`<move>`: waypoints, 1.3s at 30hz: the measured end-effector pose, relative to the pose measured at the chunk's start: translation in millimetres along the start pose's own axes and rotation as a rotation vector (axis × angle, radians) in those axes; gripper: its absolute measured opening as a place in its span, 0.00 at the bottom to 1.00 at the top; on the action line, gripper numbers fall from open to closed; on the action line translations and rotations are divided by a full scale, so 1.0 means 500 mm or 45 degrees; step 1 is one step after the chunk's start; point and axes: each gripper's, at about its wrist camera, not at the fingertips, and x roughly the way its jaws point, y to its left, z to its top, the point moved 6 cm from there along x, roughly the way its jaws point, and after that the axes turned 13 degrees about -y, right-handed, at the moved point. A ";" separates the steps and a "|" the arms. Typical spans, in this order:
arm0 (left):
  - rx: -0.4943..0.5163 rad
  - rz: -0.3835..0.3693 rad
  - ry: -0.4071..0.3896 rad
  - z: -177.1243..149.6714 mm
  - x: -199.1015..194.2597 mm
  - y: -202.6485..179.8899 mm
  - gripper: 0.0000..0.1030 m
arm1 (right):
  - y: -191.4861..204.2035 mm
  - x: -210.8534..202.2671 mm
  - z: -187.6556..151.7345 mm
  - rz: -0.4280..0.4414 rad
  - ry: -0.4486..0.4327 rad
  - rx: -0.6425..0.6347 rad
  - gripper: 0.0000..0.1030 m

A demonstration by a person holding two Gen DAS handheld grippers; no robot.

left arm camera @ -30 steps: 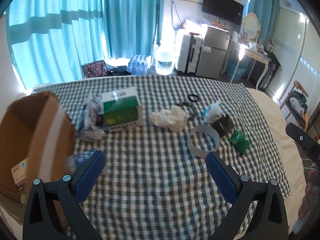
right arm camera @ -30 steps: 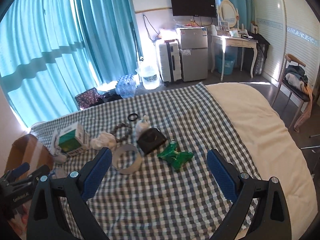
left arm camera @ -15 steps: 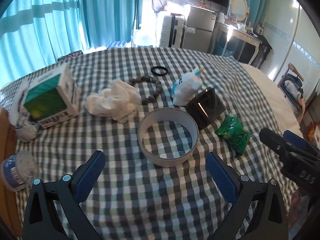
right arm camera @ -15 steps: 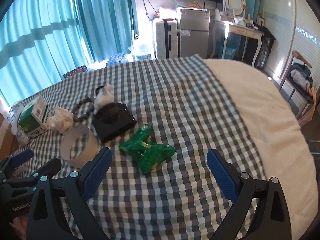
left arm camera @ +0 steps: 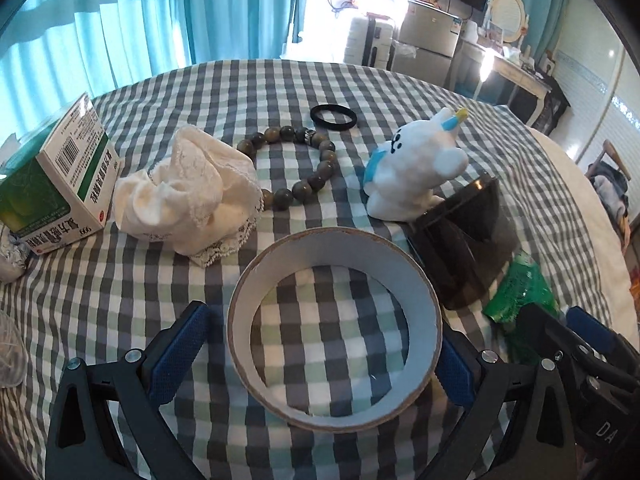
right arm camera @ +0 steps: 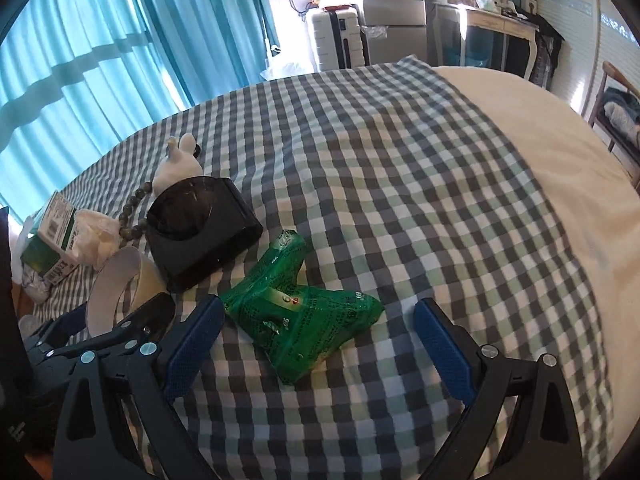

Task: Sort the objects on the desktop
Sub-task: 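Grasp the white tape roll with the left tool while the right tool grasps the green packet, then carry the tape roll into the cardboard box with the left tool while the right tool drops the green packet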

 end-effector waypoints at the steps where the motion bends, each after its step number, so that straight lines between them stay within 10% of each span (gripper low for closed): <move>1: 0.013 0.014 -0.003 0.000 0.004 -0.002 1.00 | 0.001 0.002 -0.001 -0.007 -0.002 -0.002 0.93; 6: 0.038 0.033 -0.041 0.001 -0.003 -0.004 0.80 | 0.020 0.009 -0.010 0.015 0.006 -0.060 0.71; 18: 0.056 0.055 -0.047 0.012 -0.074 0.050 0.80 | 0.062 -0.027 -0.011 0.018 -0.005 -0.169 0.41; 39: 0.009 0.030 -0.089 0.067 -0.281 0.198 0.80 | 0.241 -0.207 -0.004 0.137 -0.101 -0.347 0.36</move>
